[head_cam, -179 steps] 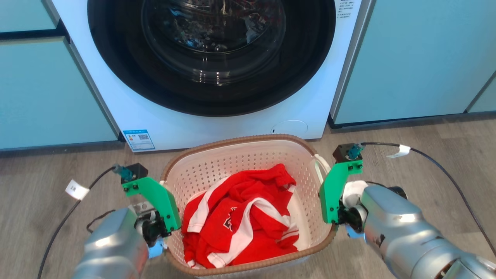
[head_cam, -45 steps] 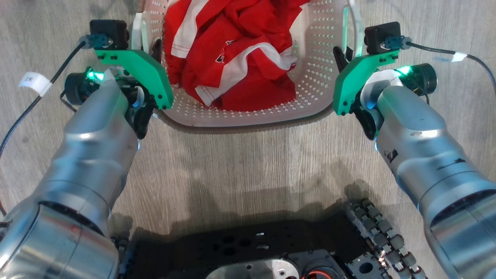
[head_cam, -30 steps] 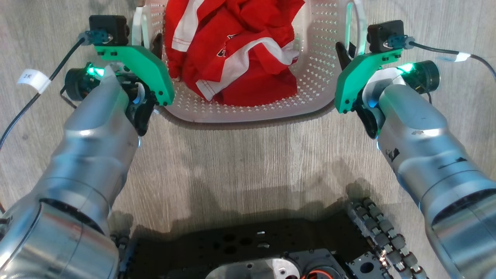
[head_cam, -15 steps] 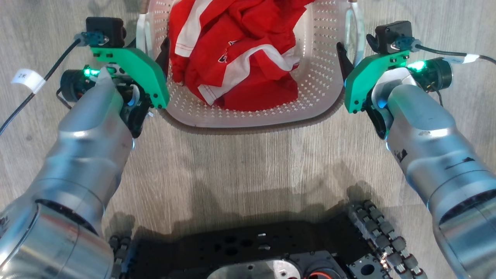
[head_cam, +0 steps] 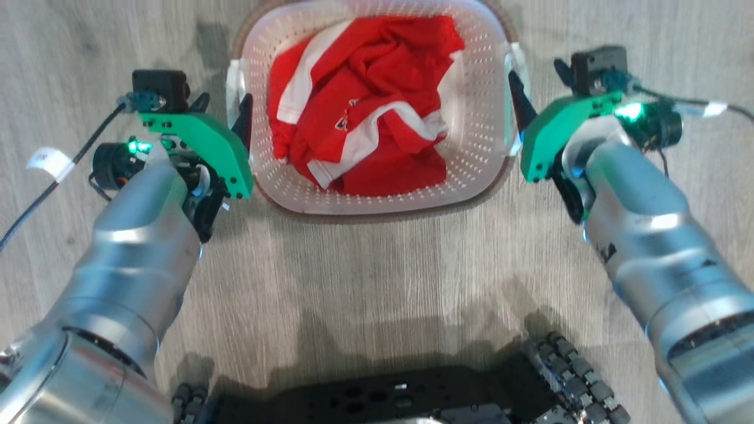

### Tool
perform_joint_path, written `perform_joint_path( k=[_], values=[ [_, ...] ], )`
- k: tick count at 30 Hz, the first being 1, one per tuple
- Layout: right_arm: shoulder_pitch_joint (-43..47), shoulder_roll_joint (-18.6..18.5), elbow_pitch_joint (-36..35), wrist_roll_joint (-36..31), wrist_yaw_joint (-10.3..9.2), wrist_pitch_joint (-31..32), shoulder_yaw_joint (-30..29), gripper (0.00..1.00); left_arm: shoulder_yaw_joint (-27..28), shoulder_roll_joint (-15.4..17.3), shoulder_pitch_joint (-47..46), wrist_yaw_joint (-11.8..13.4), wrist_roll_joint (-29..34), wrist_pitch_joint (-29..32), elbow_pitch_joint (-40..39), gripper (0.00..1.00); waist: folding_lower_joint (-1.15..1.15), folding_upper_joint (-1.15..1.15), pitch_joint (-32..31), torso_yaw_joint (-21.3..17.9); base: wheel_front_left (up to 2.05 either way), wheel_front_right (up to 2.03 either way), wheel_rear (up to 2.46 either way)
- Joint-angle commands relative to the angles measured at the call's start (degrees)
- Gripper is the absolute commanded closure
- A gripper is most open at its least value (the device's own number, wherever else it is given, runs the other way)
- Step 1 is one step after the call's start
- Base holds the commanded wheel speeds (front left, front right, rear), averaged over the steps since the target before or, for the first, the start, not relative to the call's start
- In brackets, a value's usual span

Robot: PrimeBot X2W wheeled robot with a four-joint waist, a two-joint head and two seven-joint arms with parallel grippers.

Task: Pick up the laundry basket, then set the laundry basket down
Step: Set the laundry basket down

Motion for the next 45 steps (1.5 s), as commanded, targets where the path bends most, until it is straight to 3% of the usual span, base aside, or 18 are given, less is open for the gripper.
perform_joint_path(
  k=[1,10,24,35,45],
  values=[
    [4.7,0.2,-1.7,-1.2,-0.34,-0.8,-0.7,0.0,0.8,1.8,1.2,0.4,0.6,-0.9,0.0,0.0,0.0,0.0,-3.1,0.1,0.0,0.0,0.0],
    [11.9,-0.3,-9.2,-7.6,-0.34,-0.8,-8.7,0.0,5.3,3.2,4.8,3.7,4.7,-1.2,-7.8,0.0,0.0,0.0,-10.7,0.8,0.0,0.0,0.0],
    [21.2,0.2,-18.8,-12.6,-0.34,-0.8,-17.4,0.0,16.5,5.5,17.2,8.9,17.5,-1.2,-24.2,0.0,0.0,0.0,-22.7,1.2,0.0,0.0,0.0],
    [26.5,0.5,-27.7,-14.5,-0.34,-0.8,-20.3,0.0,23.5,6.5,26.4,11.6,25.8,-1.2,-38.3,0.0,0.0,0.0,-30.8,1.5,0.0,0.0,0.0],
    [30.8,0.6,-33.2,-15.6,-0.34,-0.8,-21.9,0.0,26.8,7.3,33.5,14.2,29.5,-1.2,-49.9,0.0,0.0,0.0,-36.2,2.0,0.0,0.0,0.0]
  ],
)
